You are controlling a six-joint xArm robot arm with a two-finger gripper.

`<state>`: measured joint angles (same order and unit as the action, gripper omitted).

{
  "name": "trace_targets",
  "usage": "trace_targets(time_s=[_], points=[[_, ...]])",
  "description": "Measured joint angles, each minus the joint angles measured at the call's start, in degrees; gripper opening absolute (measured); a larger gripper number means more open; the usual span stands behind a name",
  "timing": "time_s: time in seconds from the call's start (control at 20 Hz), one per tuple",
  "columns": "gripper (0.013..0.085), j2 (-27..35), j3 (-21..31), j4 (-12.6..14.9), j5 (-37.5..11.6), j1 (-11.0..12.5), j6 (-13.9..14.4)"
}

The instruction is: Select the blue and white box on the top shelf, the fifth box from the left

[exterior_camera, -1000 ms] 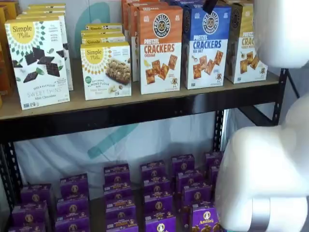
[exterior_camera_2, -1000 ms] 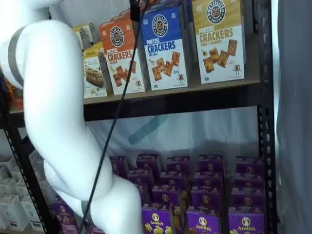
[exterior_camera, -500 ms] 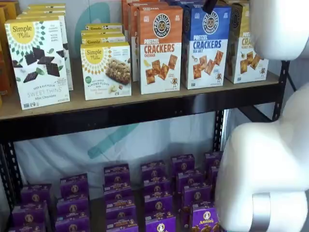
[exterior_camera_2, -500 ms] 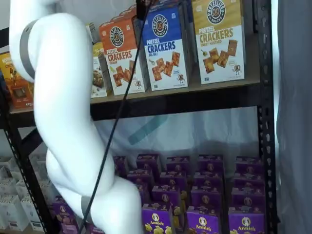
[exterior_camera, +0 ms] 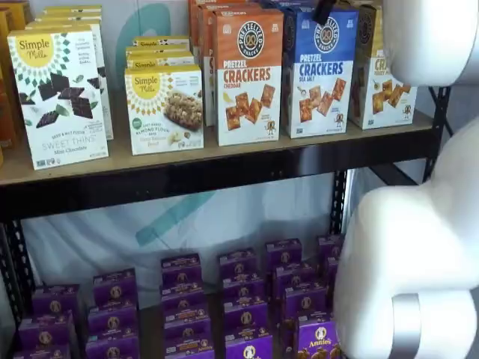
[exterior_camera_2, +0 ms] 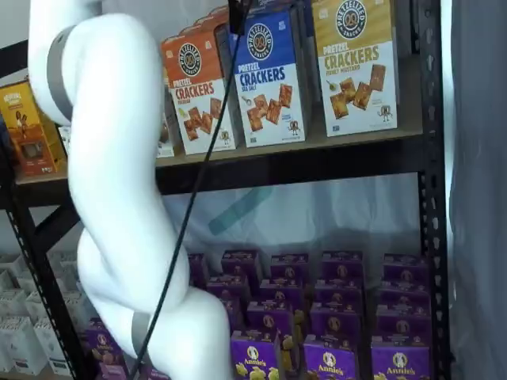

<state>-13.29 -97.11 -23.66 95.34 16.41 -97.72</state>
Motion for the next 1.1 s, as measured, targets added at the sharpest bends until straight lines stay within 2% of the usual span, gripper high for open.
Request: trace_targets(time_s=[0.2,0.55,0.85,1.1], points=[[0.0850,2.49,-3.18,1.42,2.29,-0.31,0.03],[0.0850,4.36,-5.31,2.73,2.57,-0.99,0.21],[0.0850,7.13,-9.58,4.90,5.95,-1.81,0.61],[0.0850,7.67,-10.11,6.26,6.59,-2.41,0.65]])
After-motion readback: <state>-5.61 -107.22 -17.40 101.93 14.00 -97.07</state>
